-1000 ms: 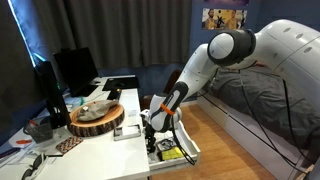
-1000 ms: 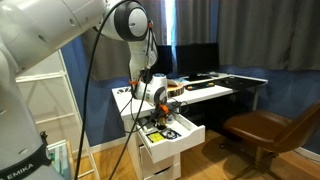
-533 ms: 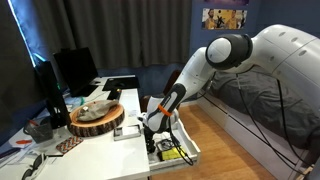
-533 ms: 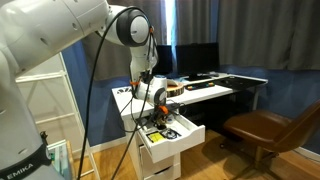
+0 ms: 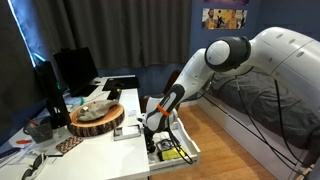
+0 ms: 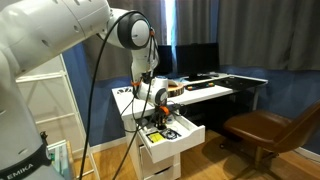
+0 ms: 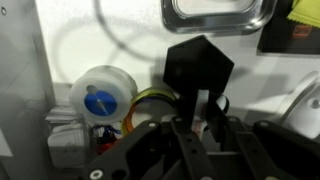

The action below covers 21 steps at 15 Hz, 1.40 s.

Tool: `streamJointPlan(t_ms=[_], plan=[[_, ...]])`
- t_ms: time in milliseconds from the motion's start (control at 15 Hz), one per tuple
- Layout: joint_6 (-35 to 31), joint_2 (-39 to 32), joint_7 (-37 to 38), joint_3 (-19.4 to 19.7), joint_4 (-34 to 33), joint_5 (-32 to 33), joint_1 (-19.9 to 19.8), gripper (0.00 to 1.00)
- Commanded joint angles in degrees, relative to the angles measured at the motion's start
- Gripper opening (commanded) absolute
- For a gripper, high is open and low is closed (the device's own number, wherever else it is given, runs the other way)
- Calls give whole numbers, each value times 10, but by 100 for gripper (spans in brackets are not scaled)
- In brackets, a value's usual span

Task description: Pick up the sun glasses from the open top drawer and put them on the table

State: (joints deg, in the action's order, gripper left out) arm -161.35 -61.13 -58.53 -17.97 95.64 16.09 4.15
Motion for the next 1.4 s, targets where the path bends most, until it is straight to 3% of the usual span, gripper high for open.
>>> streamJointPlan(t_ms=[0, 533, 1000, 1333], plan=[[23, -18, -21, -7, -29, -1, -2, 2], [18, 14, -18, -6, 10, -4, -6, 3], [-24, 63, -3, -2, 94, -4, -23, 3], [-77, 111, 48, 21, 171, -2, -15, 3]])
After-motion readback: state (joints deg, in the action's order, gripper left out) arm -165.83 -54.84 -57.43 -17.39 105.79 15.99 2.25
